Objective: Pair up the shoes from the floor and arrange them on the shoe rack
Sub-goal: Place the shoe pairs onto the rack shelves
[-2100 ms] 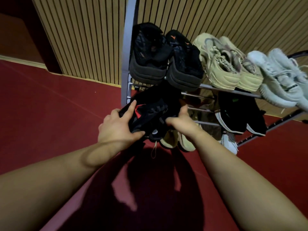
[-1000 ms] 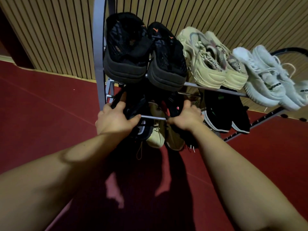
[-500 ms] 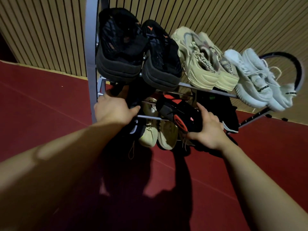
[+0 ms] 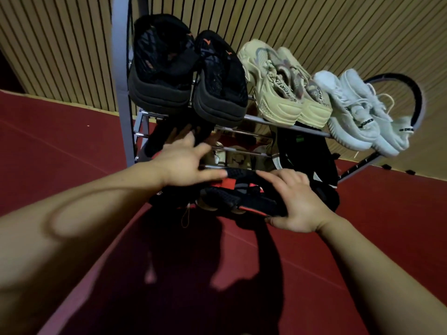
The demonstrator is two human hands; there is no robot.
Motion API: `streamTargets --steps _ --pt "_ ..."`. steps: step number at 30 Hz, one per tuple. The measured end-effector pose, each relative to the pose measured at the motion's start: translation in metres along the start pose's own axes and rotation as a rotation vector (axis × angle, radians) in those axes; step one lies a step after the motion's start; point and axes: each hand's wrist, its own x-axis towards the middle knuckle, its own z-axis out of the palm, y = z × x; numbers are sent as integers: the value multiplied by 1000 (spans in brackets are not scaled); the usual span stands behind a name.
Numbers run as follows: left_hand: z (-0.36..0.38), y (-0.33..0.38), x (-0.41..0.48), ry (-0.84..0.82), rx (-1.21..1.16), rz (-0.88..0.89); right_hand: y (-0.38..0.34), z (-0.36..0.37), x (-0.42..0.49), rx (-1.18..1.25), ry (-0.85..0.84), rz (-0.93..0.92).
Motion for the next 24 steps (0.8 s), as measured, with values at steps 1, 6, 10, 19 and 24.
streamTargets --steps 1,6,10,19,24 --pt "2 2 -1 -27 68 -8 -1 0 3 -12 11 -17" --pt "-2 -8 -4 279 171 -232 -7 0 12 -14 58 -33" --pt "-8 -15 -14 282 68 67 -11 -2 19 -52 96 -72" --pt "6 -9 -30 291 272 -24 -25 -10 43 -177 122 -217" --pt "26 -30 -38 623 342 99 -15 -9 61 -228 25 -261"
